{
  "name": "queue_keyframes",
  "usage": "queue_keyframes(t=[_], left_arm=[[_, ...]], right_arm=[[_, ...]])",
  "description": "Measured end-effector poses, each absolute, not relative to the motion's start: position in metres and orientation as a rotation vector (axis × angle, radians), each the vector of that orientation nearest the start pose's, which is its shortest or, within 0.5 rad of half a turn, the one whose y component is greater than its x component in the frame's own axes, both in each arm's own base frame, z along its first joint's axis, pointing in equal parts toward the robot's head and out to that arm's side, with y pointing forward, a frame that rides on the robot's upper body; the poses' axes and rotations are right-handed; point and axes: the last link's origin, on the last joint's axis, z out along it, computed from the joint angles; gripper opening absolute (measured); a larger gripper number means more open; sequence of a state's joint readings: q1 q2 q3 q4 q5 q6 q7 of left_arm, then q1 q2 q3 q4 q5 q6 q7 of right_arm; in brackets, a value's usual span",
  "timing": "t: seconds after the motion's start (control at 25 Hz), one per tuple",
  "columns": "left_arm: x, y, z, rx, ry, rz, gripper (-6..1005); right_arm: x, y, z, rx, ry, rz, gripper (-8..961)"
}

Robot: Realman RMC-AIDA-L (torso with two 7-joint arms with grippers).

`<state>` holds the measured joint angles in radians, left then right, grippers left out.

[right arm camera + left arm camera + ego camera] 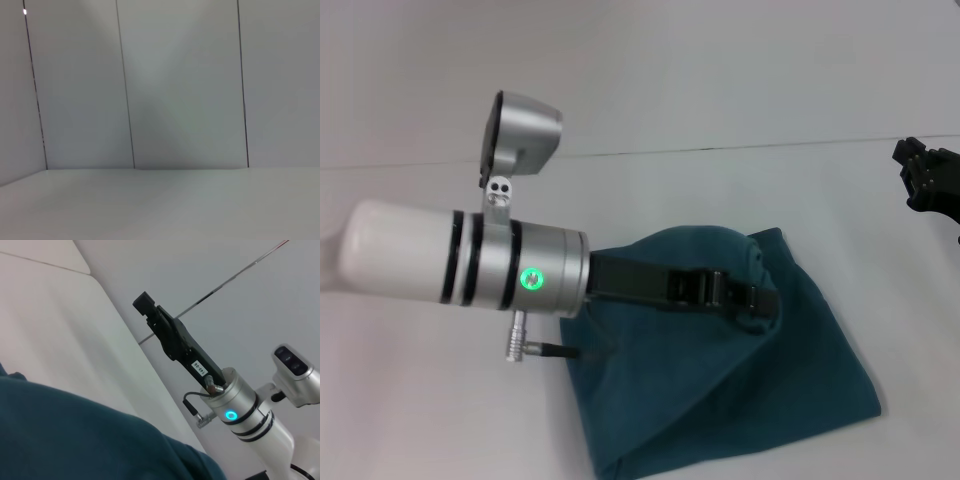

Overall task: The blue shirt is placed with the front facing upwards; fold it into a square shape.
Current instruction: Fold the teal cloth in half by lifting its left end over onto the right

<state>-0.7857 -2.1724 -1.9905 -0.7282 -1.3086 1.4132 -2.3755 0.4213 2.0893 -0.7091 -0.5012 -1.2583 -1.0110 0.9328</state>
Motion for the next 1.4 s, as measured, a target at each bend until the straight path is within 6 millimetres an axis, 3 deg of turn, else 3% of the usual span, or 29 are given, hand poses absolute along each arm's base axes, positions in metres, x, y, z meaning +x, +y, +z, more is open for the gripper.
queue_keyframes(t=[0.68, 1.2, 1.4], left_arm=[[-0.105, 0.353, -0.108, -2.828, -1.54, -0.745, 88], [-0.127, 0.342, -0.125, -2.784, -1.658, -0.718, 99], [-0.128, 0.343, -0.124, -2.766, -1.669, -0.729, 263]], right_arm=[[0.331, 0.37, 0.04, -1.833, 0.645, 0.684, 76], [0.332, 0.373, 0.043, -1.812, 0.649, 0.679, 78], [0.331, 0.373, 0.042, -1.822, 0.645, 0.676, 79]])
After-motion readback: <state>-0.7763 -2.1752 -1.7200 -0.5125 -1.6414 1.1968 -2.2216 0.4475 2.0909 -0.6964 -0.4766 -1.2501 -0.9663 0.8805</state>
